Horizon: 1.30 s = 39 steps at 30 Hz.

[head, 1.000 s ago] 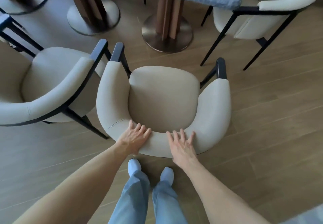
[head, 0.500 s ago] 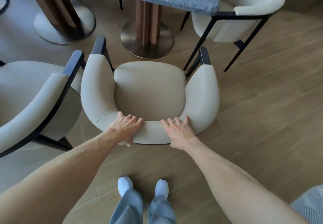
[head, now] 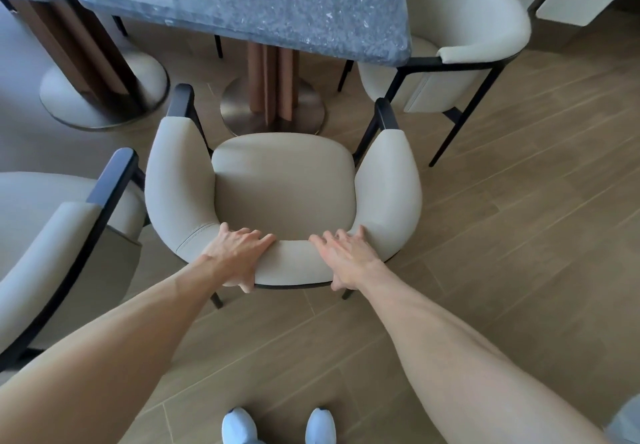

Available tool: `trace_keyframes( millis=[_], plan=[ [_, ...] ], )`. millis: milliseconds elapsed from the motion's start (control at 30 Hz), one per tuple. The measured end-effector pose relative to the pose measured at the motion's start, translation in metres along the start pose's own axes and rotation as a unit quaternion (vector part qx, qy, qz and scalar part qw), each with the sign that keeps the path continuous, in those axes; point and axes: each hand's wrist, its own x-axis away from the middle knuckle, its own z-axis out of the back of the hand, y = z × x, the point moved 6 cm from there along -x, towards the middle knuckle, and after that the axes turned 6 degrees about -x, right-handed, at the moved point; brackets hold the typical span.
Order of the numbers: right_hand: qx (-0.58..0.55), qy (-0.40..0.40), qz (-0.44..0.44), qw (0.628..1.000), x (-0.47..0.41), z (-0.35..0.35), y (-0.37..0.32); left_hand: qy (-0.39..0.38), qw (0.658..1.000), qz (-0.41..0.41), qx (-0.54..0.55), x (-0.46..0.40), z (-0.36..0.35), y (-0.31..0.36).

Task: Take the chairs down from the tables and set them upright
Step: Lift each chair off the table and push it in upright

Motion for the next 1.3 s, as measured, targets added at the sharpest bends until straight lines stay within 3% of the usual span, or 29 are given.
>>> trace_keyframes(
  millis=[533, 833, 1033, 1300],
  plan=[
    [-0.003, -0.023, -0.005, 1.000, -0.019, 0.009, -0.012, -0.055, 0.997, -0.023, 0.041, 0.007, 0.009, -0.023],
    [-0.016, -0.041, -0.009, 0.999, -0.037, 0.023, -0.027, -0.023, 0.998, -0.044, 0.034, -0.010, -0.010, -0.056],
    [-0.082, -0.042, -0.020, 0.996, -0.037, 0.017, -0.030, -0.013, 0.997, -0.047, 0.058, -0.018, -0.021, -0.061],
    [-0.072, -0.045, -0.034, 0.996, -0.038, 0.022, -0.033, -0.005, 0.996, -0.054, 0.073, -0.019, -0.023, -0.063]
  ],
)
